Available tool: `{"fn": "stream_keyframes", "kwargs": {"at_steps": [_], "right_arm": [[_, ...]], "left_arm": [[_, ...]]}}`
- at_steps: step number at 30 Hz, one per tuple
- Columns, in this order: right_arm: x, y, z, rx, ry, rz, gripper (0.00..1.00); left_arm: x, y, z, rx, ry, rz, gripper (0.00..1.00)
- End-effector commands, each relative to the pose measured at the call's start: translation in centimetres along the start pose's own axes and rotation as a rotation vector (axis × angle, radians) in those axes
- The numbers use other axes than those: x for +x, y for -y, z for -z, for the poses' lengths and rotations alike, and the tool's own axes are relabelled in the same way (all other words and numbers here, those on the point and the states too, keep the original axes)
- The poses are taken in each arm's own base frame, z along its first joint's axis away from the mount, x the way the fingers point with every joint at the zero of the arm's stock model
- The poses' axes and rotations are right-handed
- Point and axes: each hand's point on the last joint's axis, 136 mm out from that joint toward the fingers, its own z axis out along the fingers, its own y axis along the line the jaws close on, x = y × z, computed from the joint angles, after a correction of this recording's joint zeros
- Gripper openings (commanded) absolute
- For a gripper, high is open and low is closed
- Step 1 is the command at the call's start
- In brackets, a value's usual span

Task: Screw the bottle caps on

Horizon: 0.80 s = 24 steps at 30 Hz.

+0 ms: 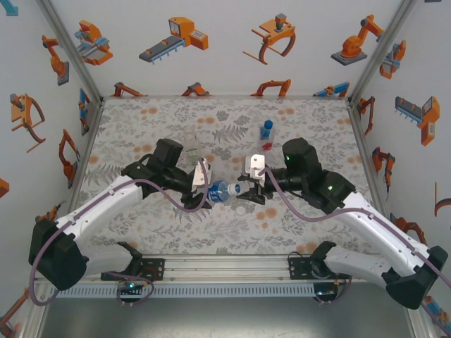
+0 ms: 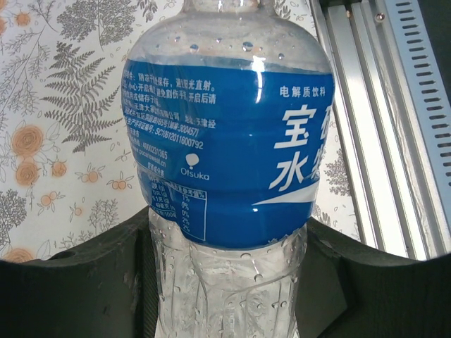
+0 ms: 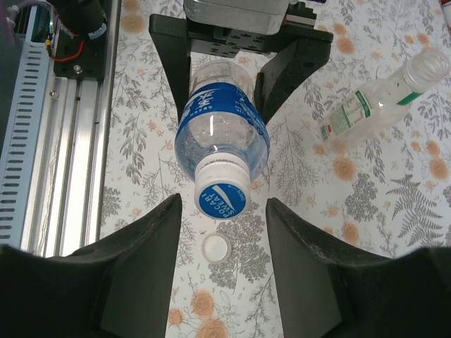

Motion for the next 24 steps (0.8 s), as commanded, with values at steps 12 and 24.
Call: {"fn": "stream_keyframes", "kwargs": {"at_steps": [12,24], "right_arm": [[-0.1,-0.9,-1.0,-0.043,0.036,0.014,0.39],[1.8,5.5,-0.2,0.342,0.138,-1.005,0.00]], "left_arm": [[-1.4,0.9,0.3,0.032,0.041,-0.038,0.00],[-1.1,0.6,0.2,0.022,0.024,-0.031,0.00]]}}
